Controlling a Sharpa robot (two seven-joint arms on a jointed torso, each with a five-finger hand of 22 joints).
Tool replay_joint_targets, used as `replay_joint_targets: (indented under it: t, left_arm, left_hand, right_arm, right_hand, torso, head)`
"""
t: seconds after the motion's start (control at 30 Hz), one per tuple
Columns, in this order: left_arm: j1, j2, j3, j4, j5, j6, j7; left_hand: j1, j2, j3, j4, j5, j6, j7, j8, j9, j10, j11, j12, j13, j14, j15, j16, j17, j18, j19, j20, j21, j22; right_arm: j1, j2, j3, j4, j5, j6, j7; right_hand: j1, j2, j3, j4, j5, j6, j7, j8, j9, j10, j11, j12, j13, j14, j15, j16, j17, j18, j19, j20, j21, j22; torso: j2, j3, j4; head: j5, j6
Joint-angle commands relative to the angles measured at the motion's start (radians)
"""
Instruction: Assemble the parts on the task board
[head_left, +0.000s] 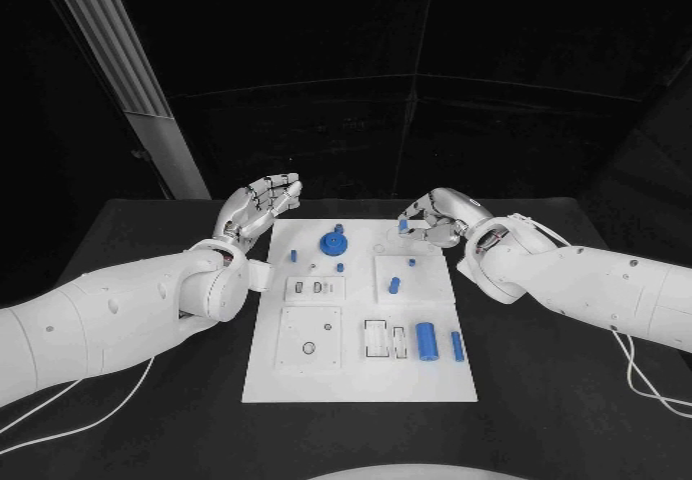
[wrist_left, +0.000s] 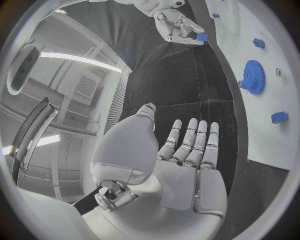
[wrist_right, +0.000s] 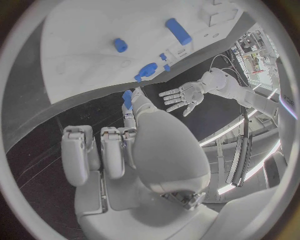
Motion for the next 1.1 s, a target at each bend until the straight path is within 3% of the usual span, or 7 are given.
replay_joint_targets:
  t: [0.03, 0.13, 0.2, 0.4, 0.53, 0.77, 1.1]
  left_arm:
    - [0.002, 0.002, 0.001, -0.001, -0.004, 0.010, 0.268]
    - [0.002, 0.003, 0.001, -0.002, -0.004, 0.010, 0.267]
    - [0.002, 0.005, 0.001, -0.003, -0.004, 0.010, 0.267]
    - [0.002, 0.007, 0.001, -0.004, -0.004, 0.010, 0.267]
    - [0.002, 0.008, 0.001, -0.004, -0.004, 0.010, 0.267]
    - [0.002, 0.009, 0.001, -0.005, -0.004, 0.010, 0.267]
    - [0.002, 0.009, 0.001, -0.004, -0.004, 0.011, 0.267]
  left_hand:
    - [-0.002, 0.008, -0.004, 0.001, 0.006, -0.008, 0.145, 0.006, -0.002, -0.007, 0.001, 0.006, 0.000, 0.001, 0.007, 0.006, 0.000, 0.002, -0.006, 0.002, 0.003, 0.001]
    - [-0.002, 0.008, -0.004, 0.001, 0.006, -0.008, 0.145, 0.006, -0.002, -0.007, 0.001, 0.006, 0.000, 0.001, 0.007, 0.006, 0.000, 0.002, -0.006, 0.002, 0.003, 0.001]
    - [-0.002, 0.008, -0.004, 0.001, 0.006, -0.008, 0.145, 0.006, -0.002, -0.007, 0.001, 0.006, 0.000, 0.001, 0.007, 0.006, 0.000, 0.002, -0.006, 0.002, 0.003, 0.001]
    - [-0.002, 0.009, -0.005, 0.001, 0.006, -0.009, 0.145, 0.007, -0.002, -0.007, 0.002, 0.007, 0.000, 0.001, 0.007, 0.006, 0.000, 0.002, -0.006, 0.002, 0.003, 0.001]
    - [-0.002, 0.009, -0.005, 0.001, 0.006, -0.009, 0.145, 0.007, -0.002, -0.007, 0.002, 0.007, 0.000, 0.001, 0.007, 0.006, 0.000, 0.002, -0.006, 0.002, 0.003, 0.001]
    - [-0.002, 0.009, -0.005, 0.001, 0.006, -0.009, 0.145, 0.007, -0.002, -0.007, 0.002, 0.007, 0.000, 0.001, 0.007, 0.006, 0.000, 0.002, -0.006, 0.002, 0.003, 0.001]
    - [-0.002, 0.010, -0.005, 0.001, 0.007, -0.009, 0.145, 0.007, -0.002, -0.008, 0.002, 0.007, 0.000, 0.001, 0.007, 0.006, 0.000, 0.002, -0.007, 0.002, 0.003, 0.001]
  right_arm:
    - [0.003, 0.014, 0.000, 0.020, 0.010, 0.006, -0.020]
    - [0.005, 0.040, 0.000, 0.038, 0.010, 0.025, -0.039]
    - [0.005, 0.056, 0.000, 0.043, 0.009, 0.032, -0.044]
    - [0.006, 0.093, 0.000, 0.062, 0.009, 0.041, -0.046]
    - [0.006, 0.113, 0.000, 0.073, -0.001, 0.054, -0.072]
    - [0.004, 0.148, 0.000, 0.095, -0.069, 0.074, -0.158]
    - [-0.017, 0.181, 0.000, 0.141, -0.163, 0.097, -0.290]
  right_hand:
    - [-0.002, 0.008, -0.002, -0.003, 0.004, 0.034, -0.006, 0.004, 0.010, 0.106, 0.008, 0.003, 0.263, 0.102, 0.001, 0.002, 0.263, -0.007, 0.107, -0.002, 0.003, 0.263]
    - [-0.002, 0.009, -0.002, -0.003, 0.004, 0.036, -0.005, 0.004, 0.010, 0.106, 0.009, 0.003, 0.263, 0.102, 0.001, 0.002, 0.263, -0.007, 0.107, -0.002, 0.003, 0.263]
    - [-0.002, 0.010, -0.002, -0.004, 0.004, 0.039, -0.003, 0.004, 0.010, 0.106, 0.010, 0.003, 0.263, 0.102, 0.002, 0.002, 0.263, -0.007, 0.107, -0.001, 0.003, 0.263]
    - [0.003, 0.011, -0.002, -0.011, 0.009, 0.054, 0.004, 0.005, 0.010, 0.106, 0.017, 0.003, 0.263, 0.102, 0.008, 0.002, 0.263, -0.007, 0.107, 0.002, 0.003, 0.263]
    - [0.003, 0.011, -0.002, -0.013, 0.010, 0.055, 0.006, 0.004, 0.010, 0.106, 0.018, 0.003, 0.263, 0.102, 0.009, 0.002, 0.263, -0.007, 0.107, 0.003, 0.003, 0.263]
    - [0.005, 0.010, -0.003, -0.016, 0.011, 0.056, 0.009, 0.002, 0.009, 0.106, 0.021, 0.003, 0.263, 0.102, 0.011, 0.002, 0.263, -0.007, 0.107, 0.004, 0.003, 0.263]
    - [0.000, 0.007, -0.007, -0.018, 0.012, 0.056, 0.014, -0.004, 0.007, 0.106, 0.025, 0.003, 0.263, 0.102, 0.017, 0.002, 0.263, -0.007, 0.107, 0.008, 0.003, 0.263]
  torso:
    - [0.001, -0.0005, -0.0004]
    - [-0.001, -0.0010, -0.0018]
    - [-0.001, -0.0016, -0.0013]
    - [0.001, 0.0009, -0.0003]
    - [0.000, 0.0000, 0.0007]
    - [0.001, 0.0009, -0.0032]
    - [0.001, -0.0003, -0.0019]
  head:
    - [0.011, -0.005]
    - [0.026, -0.010]
    - [0.029, -0.012]
    - [0.034, -0.021]
    - [0.042, -0.028]
    - [0.065, -0.042]
    - [0.073, -0.055]
